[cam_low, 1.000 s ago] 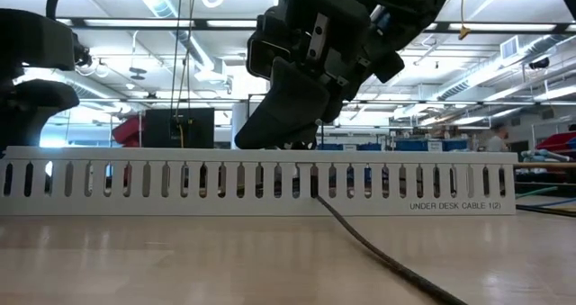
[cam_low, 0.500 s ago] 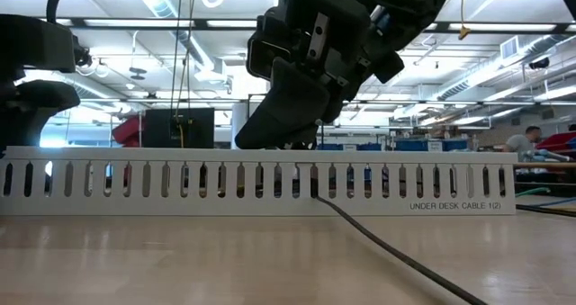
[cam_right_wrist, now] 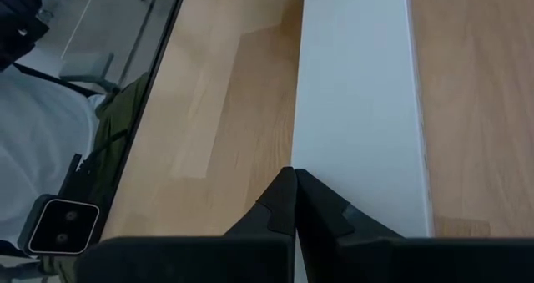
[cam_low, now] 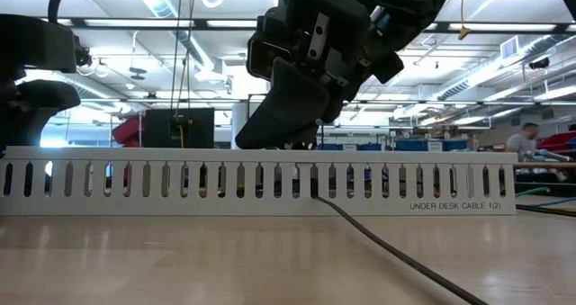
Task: Ziptie cables
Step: Close the lid on the cable duct
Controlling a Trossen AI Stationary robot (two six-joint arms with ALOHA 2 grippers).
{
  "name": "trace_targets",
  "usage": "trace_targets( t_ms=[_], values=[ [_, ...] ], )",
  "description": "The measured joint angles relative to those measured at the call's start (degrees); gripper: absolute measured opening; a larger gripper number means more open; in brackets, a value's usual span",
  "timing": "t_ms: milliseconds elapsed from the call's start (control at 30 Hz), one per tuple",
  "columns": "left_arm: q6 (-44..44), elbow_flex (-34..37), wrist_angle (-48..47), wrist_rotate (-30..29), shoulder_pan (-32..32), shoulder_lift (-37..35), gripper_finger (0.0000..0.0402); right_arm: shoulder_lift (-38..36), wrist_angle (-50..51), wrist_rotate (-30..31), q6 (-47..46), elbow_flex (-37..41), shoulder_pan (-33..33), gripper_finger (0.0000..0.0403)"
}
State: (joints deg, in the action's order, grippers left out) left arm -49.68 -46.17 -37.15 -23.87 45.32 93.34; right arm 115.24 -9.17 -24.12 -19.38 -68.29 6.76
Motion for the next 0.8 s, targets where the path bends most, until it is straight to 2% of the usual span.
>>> trace_targets(
  t_ms=[633, 800],
  values=[
    [0.2, 0.02, 0.74, -0.97, 0.0, 0.0, 0.0188, 0.24, -1.49, -0.15, 0.55, 0.04, -0.5, 0.0],
    [1.03, 0.04, 1.16, -0.99, -0.29, 0.0, 0.0188, 4.8, -8.2, -6.01, -1.38, -0.56, -1.12, 0.0]
  ],
)
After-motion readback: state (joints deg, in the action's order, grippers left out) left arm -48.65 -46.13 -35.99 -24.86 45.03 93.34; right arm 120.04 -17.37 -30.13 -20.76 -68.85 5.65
